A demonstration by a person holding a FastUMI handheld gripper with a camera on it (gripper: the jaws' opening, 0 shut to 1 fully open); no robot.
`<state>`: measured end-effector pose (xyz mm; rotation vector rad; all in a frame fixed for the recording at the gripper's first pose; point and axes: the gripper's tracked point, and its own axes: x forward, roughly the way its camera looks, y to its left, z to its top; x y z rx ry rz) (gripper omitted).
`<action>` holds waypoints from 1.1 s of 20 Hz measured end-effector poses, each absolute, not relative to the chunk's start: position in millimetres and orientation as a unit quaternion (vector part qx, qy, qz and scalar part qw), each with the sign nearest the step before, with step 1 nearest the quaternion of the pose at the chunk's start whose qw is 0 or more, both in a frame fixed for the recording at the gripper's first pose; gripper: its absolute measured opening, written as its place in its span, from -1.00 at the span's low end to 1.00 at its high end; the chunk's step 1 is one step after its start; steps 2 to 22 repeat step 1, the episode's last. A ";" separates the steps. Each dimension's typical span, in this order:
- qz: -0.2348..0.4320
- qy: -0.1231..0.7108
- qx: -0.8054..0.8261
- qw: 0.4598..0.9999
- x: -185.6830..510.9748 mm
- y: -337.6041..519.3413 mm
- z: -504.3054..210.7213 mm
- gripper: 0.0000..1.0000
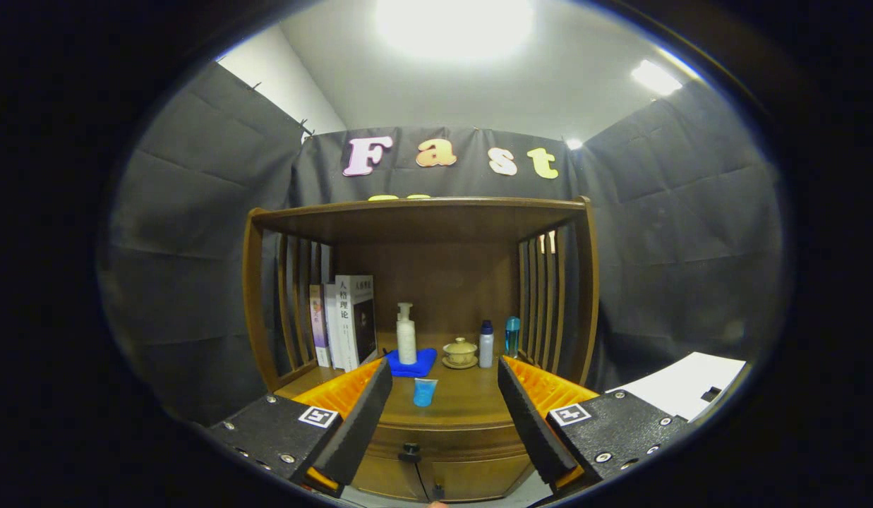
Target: Pull open the drawer, take out the items inside it, and place them on the countertop above the cabinet.
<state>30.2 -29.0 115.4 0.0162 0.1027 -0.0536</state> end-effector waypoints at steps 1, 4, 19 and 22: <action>-0.028 0.053 0.007 0.998 30.1 -31.7 112.2 0.86; -0.028 0.053 0.007 0.998 30.1 -31.7 112.2 0.86; -0.028 0.053 0.007 0.998 30.1 -31.7 112.2 0.86; -0.028 0.053 0.007 0.998 30.1 -31.7 112.2 0.86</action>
